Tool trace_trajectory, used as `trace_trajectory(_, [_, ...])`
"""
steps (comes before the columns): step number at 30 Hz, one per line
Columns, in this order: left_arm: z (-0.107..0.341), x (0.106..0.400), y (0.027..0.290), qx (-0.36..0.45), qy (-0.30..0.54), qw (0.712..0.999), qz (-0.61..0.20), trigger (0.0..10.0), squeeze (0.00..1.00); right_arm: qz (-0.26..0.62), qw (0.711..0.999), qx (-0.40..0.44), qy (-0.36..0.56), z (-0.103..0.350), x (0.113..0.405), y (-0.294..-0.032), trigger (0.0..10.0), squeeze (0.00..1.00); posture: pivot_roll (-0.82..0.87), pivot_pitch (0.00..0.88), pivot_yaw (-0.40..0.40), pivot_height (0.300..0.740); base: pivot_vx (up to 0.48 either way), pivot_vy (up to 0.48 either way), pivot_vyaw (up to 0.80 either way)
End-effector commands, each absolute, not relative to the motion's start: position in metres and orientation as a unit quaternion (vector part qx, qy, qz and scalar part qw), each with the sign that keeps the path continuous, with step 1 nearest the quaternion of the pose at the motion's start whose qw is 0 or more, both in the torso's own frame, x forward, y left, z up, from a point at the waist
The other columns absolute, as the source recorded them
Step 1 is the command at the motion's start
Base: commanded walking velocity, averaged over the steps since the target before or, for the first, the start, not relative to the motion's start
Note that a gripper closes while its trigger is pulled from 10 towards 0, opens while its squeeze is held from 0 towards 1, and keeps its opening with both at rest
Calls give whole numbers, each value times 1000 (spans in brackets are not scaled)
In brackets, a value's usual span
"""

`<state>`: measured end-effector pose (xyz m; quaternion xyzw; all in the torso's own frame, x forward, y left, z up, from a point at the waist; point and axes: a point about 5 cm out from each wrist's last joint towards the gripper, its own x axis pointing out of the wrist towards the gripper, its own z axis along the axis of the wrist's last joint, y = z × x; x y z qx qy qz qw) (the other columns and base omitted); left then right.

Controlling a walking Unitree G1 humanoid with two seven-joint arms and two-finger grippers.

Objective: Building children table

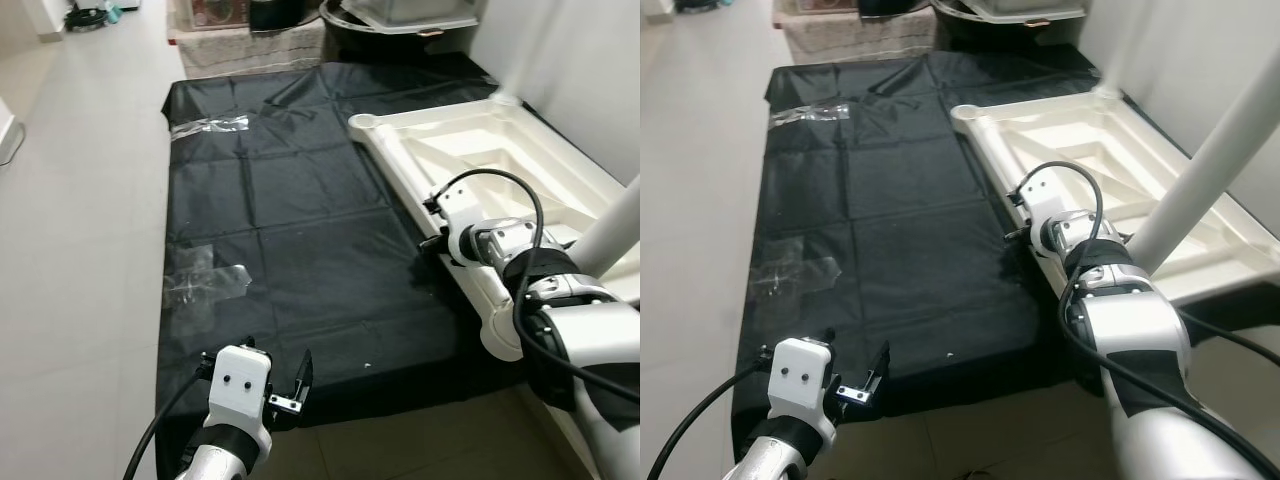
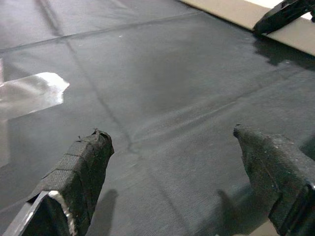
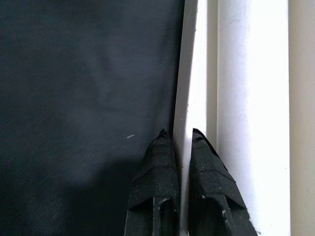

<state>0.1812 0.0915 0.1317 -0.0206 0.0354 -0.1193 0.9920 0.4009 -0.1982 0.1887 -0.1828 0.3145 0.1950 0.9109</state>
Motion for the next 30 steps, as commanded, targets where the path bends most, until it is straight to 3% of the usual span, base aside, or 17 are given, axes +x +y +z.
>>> trace_trajectory(1, [125, 181, 92, -21, 49, 991, -122, 10000, 0, 293, 875, -199, 329, 174, 395, -176, 0, 0, 43, 142, -29, 740, 0, 0, 0])
trace_trajectory(3, [125, 181, 92, -21, 49, 991, -122, 10000, 0, 293, 875, -199, 329, 174, 395, -176, 0, 0, 43, 142, -29, 740, 0, 0, 0])
trace_trajectory(4, [125, 181, 92, -20, 49, 991, -122, 10000, 0, 334, 856, -218, 328, 174, 394, -174, 0, 0, 41, 139, -30, 740, 0, 0, 0])
trace_trajectory(5, [125, 181, 92, -20, 49, 991, -122, 10000, 0, 334, 856, -218, 328, 174, 394, -174, 0, 0, 41, 139, -30, 740, 0, 0, 0])
trace_trajectory(6, [125, 182, 93, -19, 48, 991, -121, 10000, 0, 386, 827, -246, 327, 174, 390, -171, 0, 0, 41, 138, -33, 740, 0, 0, 0])
trace_trajectory(10, [125, 183, 94, -18, 47, 991, -120, 10000, 0, 424, 803, -265, 325, 174, 387, -171, 0, 0, 41, 137, -34, 740, 0, 0, 0])
trace_trajectory(11, [124, 184, 94, -17, 47, 992, -120, 10000, 0, 443, 790, -274, 325, 174, 386, -171, 0, 0, 42, 138, -35, 740, 0, 0, 0])
trace_trajectory(12, [124, 185, 95, -16, 48, 992, -118, 10000, 0, 501, 741, -311, 320, 173, 379, -174, 0, 0, 43, 135, -35, 740, 0, 0, 0])
trace_trajectory(14, [123, 185, 95, -15, 48, 992, -117, 10000, 0, 527, 715, -335, 315, 173, 376, -176, 0, 0, 43, 135, -35, 740, 0, 0, 0])
trace_trajectory(20, [123, 186, 96, -15, 48, 992, -117, 10000, 0, 545, 700, -346, 306, 174, 374, -176, 0, 0, 39, 134, -36, 740, 0, 0, 0])
trace_trajectory(24, [122, 187, 97, -14, 47, 992, -116, 10000, 0, 598, 663, -369, 258, 177, 368, -171, 0, 0, 42, 135, -35, 740, 0, 0, 0])
trace_trajectory(26, [122, 187, 97, -14, 47, 992, -116, 10000, 0, 598, 663, -369, 258, 177, 368, -171, 0, 0, 42, 135, -35, 740, 0, 0, 0])
trace_trajectory(27, [122, 188, 97, -14, 47, 992, -115, 10000, 0, 616, 644, -384, 243, 177, 365, -170, 0, 0, 45, 137, -35, 740, 0, 0, 0])
trace_trajectory(28, [122, 188, 97, -14, 47, 992, -115, 10000, 0, 616, 644, -384, 243, 177, 365, -170, 0, 0, 45, 137, -35, 740, 0, 0, 0])
trace_trajectory(29, [122, 188, 97, -14, 48, 992, -114, 10000, 0, 630, 617, -408, 235, 176, 362, -173, 0, 0, 45, 135, -34, 740, 0, 0, 0])
trace_trajectory(30, [122, 188, 97, -14, 48, 992, -114, 10000, 0, 630, 617, -408, 235, 176, 362, -173, 0, 0, 45, 135, -34, 740, 0, 0, 0])
